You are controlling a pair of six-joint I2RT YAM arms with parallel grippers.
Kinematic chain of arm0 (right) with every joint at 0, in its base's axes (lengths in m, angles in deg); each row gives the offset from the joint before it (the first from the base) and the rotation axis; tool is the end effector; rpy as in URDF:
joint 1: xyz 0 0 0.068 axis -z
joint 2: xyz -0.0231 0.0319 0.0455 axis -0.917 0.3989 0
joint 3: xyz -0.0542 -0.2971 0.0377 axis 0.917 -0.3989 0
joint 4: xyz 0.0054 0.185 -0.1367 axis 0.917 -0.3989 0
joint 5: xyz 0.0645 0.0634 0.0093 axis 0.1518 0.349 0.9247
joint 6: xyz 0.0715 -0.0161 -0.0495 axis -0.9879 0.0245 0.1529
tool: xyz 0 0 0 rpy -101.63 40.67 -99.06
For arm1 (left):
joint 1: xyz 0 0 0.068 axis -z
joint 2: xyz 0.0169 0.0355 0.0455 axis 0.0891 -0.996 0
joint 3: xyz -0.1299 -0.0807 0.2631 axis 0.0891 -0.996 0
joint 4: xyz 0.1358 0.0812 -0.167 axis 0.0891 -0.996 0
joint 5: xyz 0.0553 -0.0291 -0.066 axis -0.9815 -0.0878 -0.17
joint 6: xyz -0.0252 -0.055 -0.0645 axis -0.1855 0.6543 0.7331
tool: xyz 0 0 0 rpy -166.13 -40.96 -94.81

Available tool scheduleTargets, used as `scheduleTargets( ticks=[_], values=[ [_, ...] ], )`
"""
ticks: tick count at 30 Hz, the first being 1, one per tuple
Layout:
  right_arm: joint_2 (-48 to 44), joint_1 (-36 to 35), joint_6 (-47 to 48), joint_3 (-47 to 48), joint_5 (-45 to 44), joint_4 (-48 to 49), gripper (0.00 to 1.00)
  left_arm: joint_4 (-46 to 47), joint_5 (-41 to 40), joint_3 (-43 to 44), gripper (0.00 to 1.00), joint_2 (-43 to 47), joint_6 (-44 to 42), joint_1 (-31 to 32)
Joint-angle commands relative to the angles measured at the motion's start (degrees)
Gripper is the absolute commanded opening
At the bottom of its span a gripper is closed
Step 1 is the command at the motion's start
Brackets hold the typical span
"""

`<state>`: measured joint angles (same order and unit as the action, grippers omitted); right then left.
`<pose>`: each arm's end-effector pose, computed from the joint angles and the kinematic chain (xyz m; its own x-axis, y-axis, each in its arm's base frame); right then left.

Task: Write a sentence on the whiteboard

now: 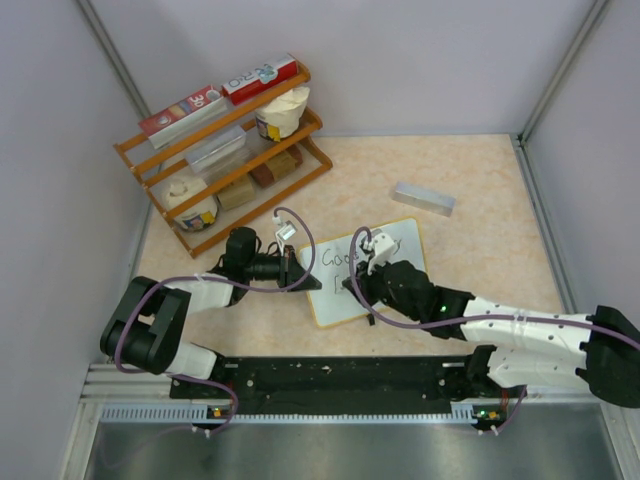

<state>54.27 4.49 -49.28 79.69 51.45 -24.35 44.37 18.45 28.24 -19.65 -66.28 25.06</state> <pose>0.1269 0.1958 0.2700 -0.4269 -0.0588 -0.9024 -0.6295 0.7357 0.2499 0.2078 -0.1482 0.2117 -0.7432 0.0663 -0.6658 0.6589 0.2457 -0.7110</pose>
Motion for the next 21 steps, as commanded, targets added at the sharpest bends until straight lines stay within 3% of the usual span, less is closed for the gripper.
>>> scheduleTargets(
  ticks=[1,8,21],
  values=[
    [-0.41,-1.11,0.18,0.14,1.93,1.50,0.00,-1.35,-3.25,0.52,0.00,0.74,-3.08,0.53],
    [-3.49,-1.02,-2.27,0.58,3.08,6.15,0.00,-1.35,-3.25,0.52,0.00,0.65,-3.08,0.45],
    [0.64,-1.11,-0.17,3.92,-1.23,4.40,0.00,-1.44,-3.34,0.52,0.00,1.00,-3.08,0.53]
  ],
)
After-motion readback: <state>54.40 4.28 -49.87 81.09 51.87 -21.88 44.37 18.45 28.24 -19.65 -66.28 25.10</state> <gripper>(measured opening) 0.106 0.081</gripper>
